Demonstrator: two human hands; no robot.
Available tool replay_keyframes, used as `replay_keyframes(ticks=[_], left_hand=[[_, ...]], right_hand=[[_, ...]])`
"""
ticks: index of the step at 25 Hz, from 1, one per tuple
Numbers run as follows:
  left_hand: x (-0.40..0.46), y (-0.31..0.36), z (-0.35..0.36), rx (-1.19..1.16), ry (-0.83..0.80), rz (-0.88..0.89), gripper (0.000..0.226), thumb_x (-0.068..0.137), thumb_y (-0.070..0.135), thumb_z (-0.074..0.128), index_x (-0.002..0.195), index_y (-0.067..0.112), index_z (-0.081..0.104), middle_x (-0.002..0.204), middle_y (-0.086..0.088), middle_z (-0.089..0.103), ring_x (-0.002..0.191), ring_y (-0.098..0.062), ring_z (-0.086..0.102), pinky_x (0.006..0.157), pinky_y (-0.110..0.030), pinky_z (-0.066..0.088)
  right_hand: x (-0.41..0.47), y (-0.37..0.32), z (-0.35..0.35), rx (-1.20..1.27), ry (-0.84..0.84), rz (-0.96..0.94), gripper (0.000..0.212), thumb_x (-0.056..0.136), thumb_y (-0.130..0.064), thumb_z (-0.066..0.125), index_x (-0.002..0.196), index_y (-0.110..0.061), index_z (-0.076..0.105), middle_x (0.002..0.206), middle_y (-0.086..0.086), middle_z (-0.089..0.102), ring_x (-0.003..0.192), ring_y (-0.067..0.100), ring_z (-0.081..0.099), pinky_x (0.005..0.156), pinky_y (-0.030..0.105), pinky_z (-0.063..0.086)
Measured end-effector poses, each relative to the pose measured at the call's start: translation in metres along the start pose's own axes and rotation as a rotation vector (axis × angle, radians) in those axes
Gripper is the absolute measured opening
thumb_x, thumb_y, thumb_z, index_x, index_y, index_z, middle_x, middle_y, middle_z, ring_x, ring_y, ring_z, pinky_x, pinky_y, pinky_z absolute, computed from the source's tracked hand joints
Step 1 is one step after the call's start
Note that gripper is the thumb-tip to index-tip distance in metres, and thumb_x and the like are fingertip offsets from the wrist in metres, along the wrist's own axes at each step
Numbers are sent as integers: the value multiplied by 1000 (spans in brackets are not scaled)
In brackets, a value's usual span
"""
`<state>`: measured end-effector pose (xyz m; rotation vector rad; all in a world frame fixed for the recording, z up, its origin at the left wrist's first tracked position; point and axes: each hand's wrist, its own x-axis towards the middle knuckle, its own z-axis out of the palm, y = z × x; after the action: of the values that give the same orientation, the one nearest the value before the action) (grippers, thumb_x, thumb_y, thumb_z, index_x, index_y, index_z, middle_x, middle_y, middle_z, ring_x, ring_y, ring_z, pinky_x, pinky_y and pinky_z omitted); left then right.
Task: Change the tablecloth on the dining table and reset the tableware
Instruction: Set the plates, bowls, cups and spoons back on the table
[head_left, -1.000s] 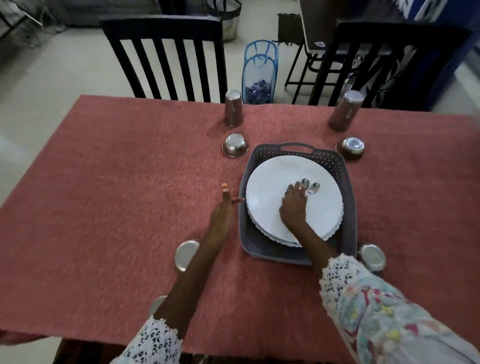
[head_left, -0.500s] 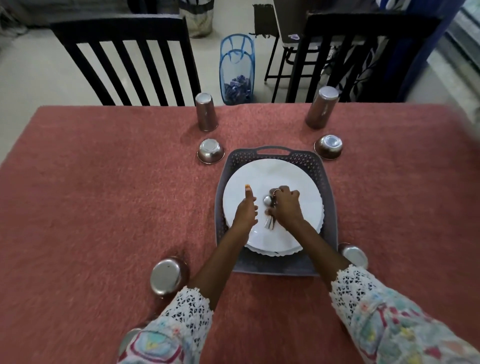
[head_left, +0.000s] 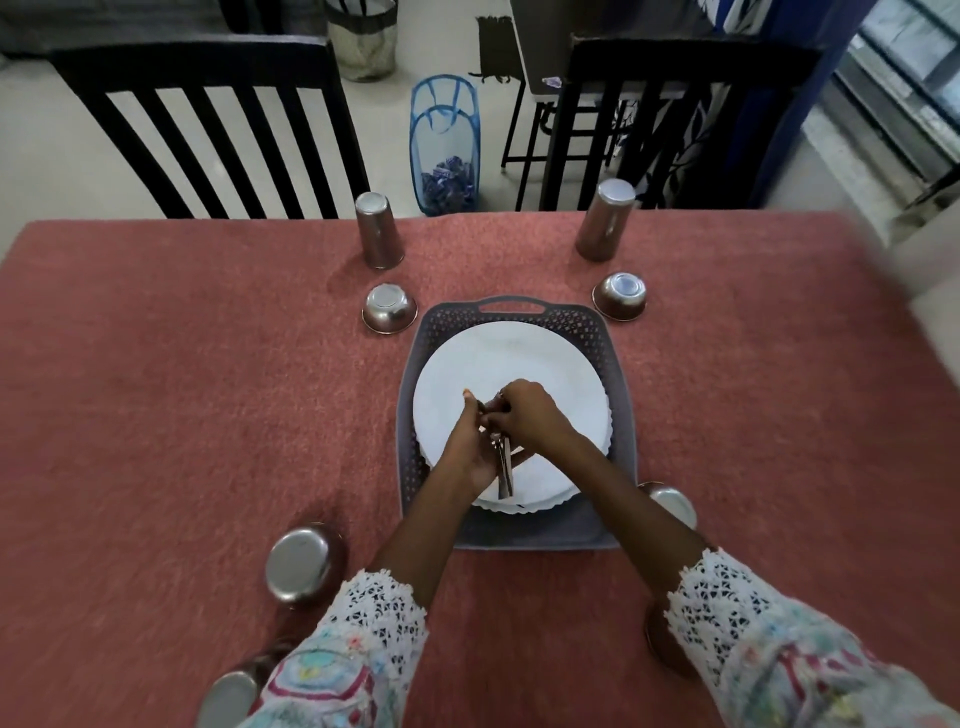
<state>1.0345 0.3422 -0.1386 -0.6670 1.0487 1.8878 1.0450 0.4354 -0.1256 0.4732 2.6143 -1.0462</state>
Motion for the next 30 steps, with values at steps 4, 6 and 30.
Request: replay_keyframes(ticks=[4, 6, 30], left_hand=[[-10, -1, 9, -56, -74, -27, 53, 98, 52, 24, 94, 15, 61, 76, -6, 73, 63, -20, 72, 57, -31, 58], [-16, -3, 18, -14, -85, -24, 40, 101, 39, 31, 91, 12, 59, 82, -9, 67, 58, -19, 70, 52, -27, 58], [-23, -125, 142, 524, -272, -109, 27, 102, 14, 29, 85, 12, 50, 52, 0, 55, 34, -3, 48, 34, -9, 34]], right_hand=[[-27, -13, -20, 85, 221, 41, 29, 92, -27, 54, 87, -1, 66, 86, 11, 70, 78, 22, 63, 62, 26, 40], [-50, -11, -33, 161, 360, 32, 24, 94, -23, 52, 90, -2, 65, 87, 8, 69, 76, 19, 62, 66, 28, 42], [-210, 238, -101, 93, 161, 534, 20, 78, 6, 64, 95, -1, 73, 90, 12, 72, 70, 13, 60, 56, 20, 45]])
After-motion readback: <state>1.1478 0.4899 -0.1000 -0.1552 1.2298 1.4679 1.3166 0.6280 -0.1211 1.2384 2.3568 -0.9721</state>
